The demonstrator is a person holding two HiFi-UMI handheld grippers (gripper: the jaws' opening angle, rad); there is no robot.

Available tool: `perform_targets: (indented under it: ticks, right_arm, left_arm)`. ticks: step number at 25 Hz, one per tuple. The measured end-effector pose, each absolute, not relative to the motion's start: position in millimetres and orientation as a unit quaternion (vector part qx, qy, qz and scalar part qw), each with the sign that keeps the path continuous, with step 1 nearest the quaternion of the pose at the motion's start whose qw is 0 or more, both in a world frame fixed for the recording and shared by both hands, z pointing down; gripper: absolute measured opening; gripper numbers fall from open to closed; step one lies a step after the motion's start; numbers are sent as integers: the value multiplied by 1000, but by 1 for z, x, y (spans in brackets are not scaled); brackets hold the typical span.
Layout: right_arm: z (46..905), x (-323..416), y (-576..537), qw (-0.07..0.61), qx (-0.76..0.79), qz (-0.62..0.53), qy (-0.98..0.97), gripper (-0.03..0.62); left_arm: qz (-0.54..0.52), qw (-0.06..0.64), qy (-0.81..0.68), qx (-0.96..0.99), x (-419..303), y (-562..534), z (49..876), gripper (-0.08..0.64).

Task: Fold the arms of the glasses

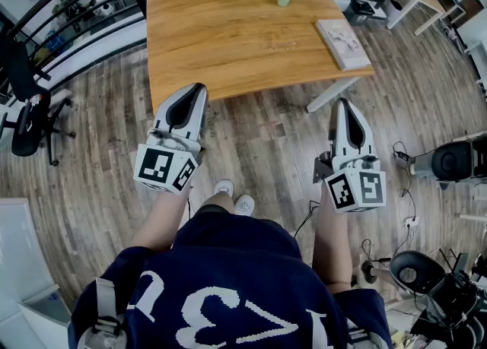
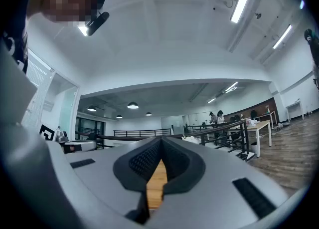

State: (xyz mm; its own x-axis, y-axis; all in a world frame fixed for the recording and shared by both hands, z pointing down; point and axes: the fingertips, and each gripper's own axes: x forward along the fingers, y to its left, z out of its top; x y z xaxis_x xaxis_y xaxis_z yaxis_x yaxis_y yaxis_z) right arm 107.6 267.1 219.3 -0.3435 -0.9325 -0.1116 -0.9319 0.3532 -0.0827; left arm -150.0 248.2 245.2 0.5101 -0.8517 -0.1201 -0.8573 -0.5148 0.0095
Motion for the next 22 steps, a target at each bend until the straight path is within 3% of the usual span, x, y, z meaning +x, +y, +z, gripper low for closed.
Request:
perform_targets:
  ticks: [12, 22]
  right_arm:
    - [222, 121, 308, 107, -551, -19, 827, 26]
    - [220, 115, 262, 99, -553, -9, 827, 26]
  left_arm:
    - [52, 30, 493, -868, -135, 289, 247, 26]
    - [56, 26, 483, -873, -137, 234, 252, 26]
